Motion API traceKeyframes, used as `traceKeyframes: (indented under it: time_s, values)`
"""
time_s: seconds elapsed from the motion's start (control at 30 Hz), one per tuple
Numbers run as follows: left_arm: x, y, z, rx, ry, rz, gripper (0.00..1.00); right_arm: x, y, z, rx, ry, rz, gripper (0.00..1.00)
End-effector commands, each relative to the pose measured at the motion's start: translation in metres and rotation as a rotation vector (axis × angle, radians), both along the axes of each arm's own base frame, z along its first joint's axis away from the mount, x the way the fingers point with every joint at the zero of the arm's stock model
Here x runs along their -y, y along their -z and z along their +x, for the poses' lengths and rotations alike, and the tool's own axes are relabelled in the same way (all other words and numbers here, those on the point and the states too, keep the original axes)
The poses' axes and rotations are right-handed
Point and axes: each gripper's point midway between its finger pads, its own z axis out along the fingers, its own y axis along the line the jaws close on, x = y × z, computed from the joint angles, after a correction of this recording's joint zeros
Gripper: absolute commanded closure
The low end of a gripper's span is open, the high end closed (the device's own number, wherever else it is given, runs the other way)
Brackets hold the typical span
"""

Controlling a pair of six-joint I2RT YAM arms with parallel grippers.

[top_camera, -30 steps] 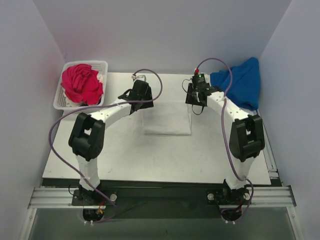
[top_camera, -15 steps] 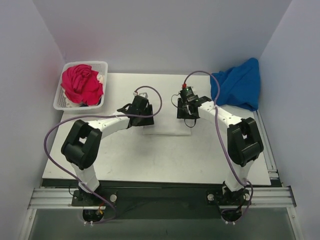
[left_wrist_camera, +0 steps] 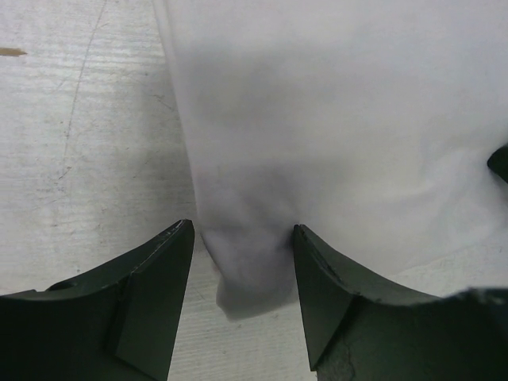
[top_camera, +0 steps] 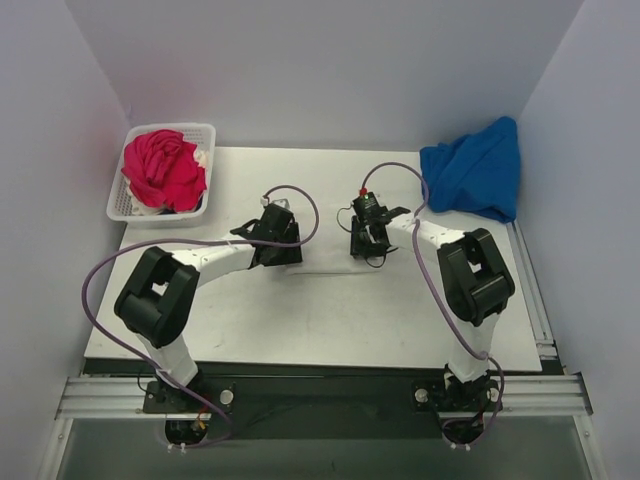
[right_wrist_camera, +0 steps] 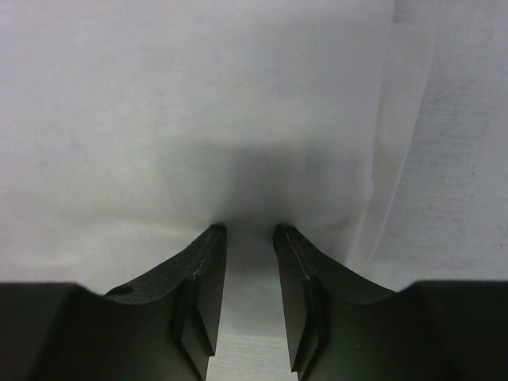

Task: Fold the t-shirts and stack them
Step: Fold the tshirt

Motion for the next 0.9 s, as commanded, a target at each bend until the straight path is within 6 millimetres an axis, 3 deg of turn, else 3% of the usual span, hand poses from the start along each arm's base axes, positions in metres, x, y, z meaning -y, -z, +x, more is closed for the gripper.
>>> traceKeyframes:
  time_s: [0.0, 0.1, 0.2, 0.4, 0.53, 0.67, 0.87]
  values:
    - [-0.013, 0.001, 0.005, 0.026, -0.044, 0.076, 0.37, 0.006, 0.017, -0.013, -0.056, 0.024, -0.023, 0.68]
    - [-0.019, 0.009, 0.003, 0.002, -0.058, 0.117, 0.37, 0.008, 0.018, -0.015, -0.062, 0.031, -0.024, 0.68]
    - [-0.015, 0.001, 0.003, 0.02, -0.046, 0.095, 0.37, 0.007, 0.011, -0.013, -0.045, 0.029, -0.018, 0.68]
    - [0.0, -0.054, -0.003, 0.137, -0.005, 0.022, 0.37, 0.003, 0.005, -0.009, -0.032, 0.023, -0.004, 0.68]
    - [0.008, -0.075, -0.016, 0.164, 0.031, -0.027, 0.37, 0.002, 0.007, -0.01, -0.037, 0.023, -0.003, 0.69]
    - [0.013, -0.074, -0.027, 0.15, 0.05, -0.058, 0.36, 0.001, 0.007, -0.01, -0.037, 0.019, -0.001, 0.69]
    - [0.014, -0.042, -0.03, 0.111, 0.046, -0.044, 0.36, -0.001, 0.006, -0.008, -0.031, 0.014, 0.006, 0.69]
